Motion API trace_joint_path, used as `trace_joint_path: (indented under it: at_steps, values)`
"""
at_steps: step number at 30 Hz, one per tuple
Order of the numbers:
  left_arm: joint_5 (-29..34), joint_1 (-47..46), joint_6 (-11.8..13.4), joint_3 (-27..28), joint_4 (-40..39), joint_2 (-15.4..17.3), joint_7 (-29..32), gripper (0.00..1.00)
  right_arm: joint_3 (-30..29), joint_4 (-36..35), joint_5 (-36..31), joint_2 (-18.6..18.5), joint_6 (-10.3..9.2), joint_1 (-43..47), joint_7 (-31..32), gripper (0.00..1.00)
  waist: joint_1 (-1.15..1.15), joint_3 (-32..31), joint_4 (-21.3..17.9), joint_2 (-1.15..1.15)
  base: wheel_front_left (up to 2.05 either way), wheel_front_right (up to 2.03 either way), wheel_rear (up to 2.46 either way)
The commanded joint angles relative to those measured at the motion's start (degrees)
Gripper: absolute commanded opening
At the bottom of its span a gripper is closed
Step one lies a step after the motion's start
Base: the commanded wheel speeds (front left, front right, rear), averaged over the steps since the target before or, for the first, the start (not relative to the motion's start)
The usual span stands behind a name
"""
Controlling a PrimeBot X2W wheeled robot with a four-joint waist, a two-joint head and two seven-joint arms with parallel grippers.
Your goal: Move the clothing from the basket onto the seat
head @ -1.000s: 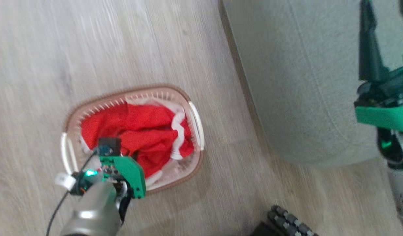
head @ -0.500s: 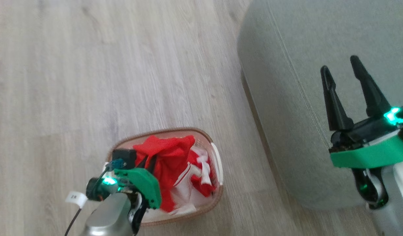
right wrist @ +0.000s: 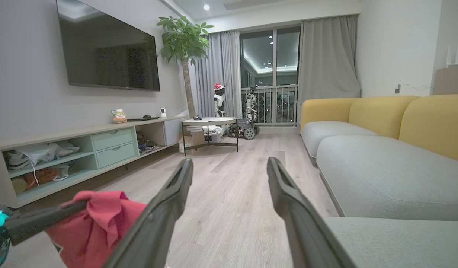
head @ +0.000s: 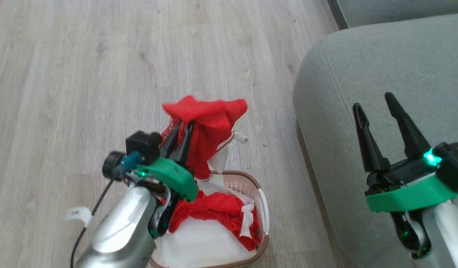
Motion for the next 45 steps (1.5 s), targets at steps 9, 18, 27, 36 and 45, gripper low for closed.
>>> trace_joint_path:
  at_steps: [9,18,27,36,45]
  values:
    - [1.4,-4.6,2.5,2.5,-20.6,4.8,6.8,0.0,2.9,-2.3,0.7,-0.7,-0.01,0.9,-0.3,1.0,0.0,-1.0,-0.3,0.0,0.0,0.0,0.0]
    - [2.1,-6.0,4.3,2.4,-28.7,6.1,10.7,0.0,10.8,-3.0,4.4,-3.6,-0.01,0.8,-0.3,1.0,0.0,-1.2,-1.2,0.0,0.0,0.0,0.0]
    - [2.1,-6.5,3.9,0.9,-30.5,5.7,11.8,0.0,18.2,1.2,6.5,-6.7,-0.01,-4.6,-0.3,1.0,0.0,-1.3,-0.6,0.0,0.0,0.0,0.0]
    - [0.9,-7.3,1.6,-2.5,-31.6,3.8,13.1,0.0,26.5,11.4,11.9,-7.7,-0.01,-13.4,-0.3,1.0,0.0,-1.3,2.7,0.0,0.0,0.0,0.0]
    - [-0.5,-7.5,0.1,-5.8,-33.1,1.5,14.4,0.0,35.9,18.4,17.6,-6.6,-0.01,-19.7,-0.3,1.0,0.0,-1.9,6.9,0.0,0.0,0.0,0.0]
